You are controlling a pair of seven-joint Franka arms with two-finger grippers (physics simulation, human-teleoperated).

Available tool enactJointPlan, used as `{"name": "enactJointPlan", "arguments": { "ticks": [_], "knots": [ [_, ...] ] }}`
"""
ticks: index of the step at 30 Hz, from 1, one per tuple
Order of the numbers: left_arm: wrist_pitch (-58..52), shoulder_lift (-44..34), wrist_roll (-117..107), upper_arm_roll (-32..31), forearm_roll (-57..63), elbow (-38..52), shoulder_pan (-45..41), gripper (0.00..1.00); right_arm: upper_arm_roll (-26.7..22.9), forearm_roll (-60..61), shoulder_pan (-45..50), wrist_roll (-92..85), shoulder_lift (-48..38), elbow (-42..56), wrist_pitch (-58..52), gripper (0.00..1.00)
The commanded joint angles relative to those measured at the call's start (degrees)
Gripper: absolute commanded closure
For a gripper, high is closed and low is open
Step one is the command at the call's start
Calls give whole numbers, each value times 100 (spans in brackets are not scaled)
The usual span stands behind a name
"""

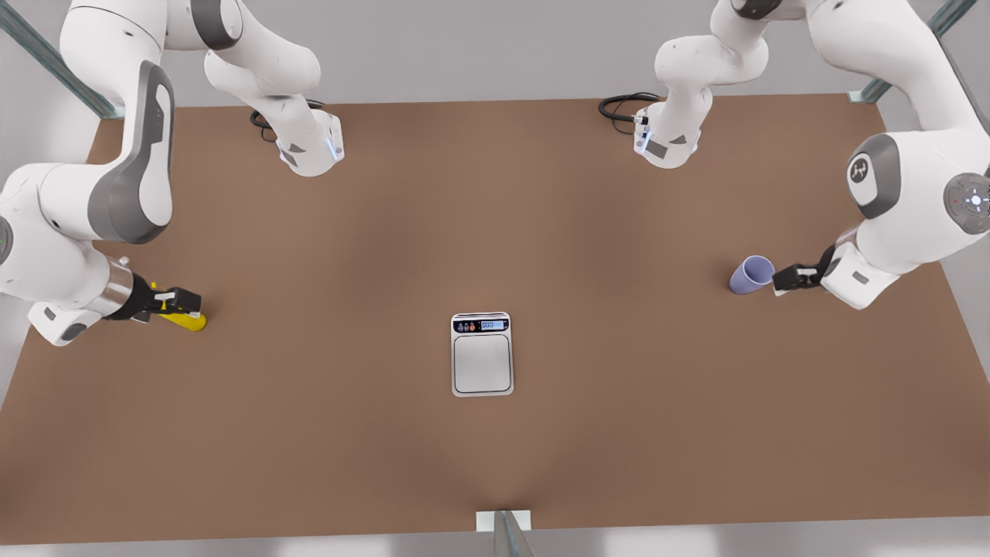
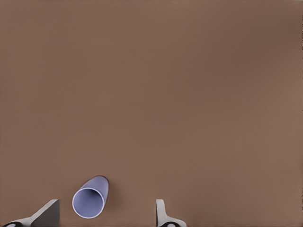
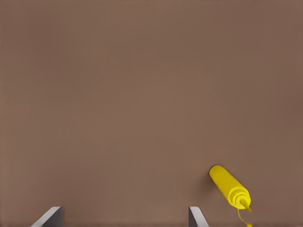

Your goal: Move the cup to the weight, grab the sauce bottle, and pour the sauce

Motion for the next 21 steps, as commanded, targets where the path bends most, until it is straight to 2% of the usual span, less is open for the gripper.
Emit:
{"name": "enactJointPlan", "arguments": {
  "ticks": [1, 2, 6, 10, 12, 16, 18, 21],
  "knots": [
    [-30, 12, 87, 38, -20, 14, 31, 0, 0, -2, 5, 2, 0, 2, 0, 0],
    [14, 65, -236, 231, -11, 14, -302, 0, 0, -2, 5, 2, 0, 2, -9, 0],
    [93, 161, -203, 275, -11, -56, -233, 0, 0, -2, 5, -33, 52, 2, 0, 0],
    [488, 504, -89, 706, -99, -188, -242, 0, 0, -11, 5, -77, 96, -42, 26, 0],
    [1007, 443, -62, 934, -187, -715, -242, 0, 0, -20, 5, -138, 149, -51, 26, 0],
    [2043, -277, 553, 1330, -178, -2394, -251, 0, 0, -99, 5, -420, 210, -69, 26, 0],
    [2958, -603, 544, 1339, -178, -3370, -259, 0, 0, -99, 5, -420, 246, -60, 26, 0],
    [3635, -814, 518, 1339, -178, -4064, -259, 0, 0, -99, 5, -420, 281, -51, 26, 0]
  ]
}}
